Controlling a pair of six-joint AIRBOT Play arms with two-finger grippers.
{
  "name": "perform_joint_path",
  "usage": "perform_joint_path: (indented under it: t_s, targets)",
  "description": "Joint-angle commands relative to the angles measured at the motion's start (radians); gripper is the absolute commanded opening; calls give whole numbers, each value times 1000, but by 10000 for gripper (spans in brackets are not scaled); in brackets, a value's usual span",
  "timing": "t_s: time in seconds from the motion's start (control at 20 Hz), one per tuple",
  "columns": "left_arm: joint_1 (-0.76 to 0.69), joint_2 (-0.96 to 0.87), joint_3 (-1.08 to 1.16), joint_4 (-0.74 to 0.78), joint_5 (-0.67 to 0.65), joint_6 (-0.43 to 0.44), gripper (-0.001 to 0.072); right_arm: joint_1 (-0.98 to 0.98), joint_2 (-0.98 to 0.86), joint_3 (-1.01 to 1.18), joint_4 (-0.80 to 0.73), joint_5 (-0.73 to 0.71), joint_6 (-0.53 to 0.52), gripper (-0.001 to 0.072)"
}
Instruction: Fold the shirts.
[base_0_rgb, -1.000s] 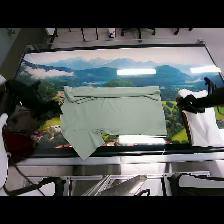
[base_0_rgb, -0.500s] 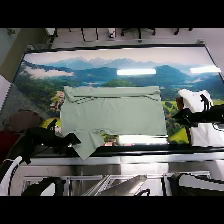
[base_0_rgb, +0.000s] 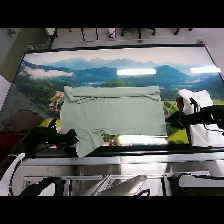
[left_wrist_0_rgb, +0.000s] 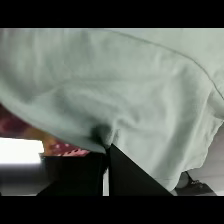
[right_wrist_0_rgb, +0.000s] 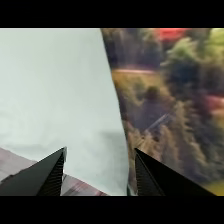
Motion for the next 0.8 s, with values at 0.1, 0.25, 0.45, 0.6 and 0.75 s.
perform_joint_path:
  t_s: [0.1,0.25,0.45,0.6,0.75]
  targets:
    - [0,6,96,1,61,34,15,43,-58,-59,-31,-9,4,484]
    - [0,114,121,1,130,32,16,92,-65,-78,-14,-10,0,266]
    - [0,274,120,35,266,8,15,127,-58,-77,-19,-19,-3,29]
    - [0,390,120,246,395,-113,15,111,3,-77,-123,-35,62,29]
    - [0,499,120,418,499,-167,15,103,122,-79,-255,-34,177,29]
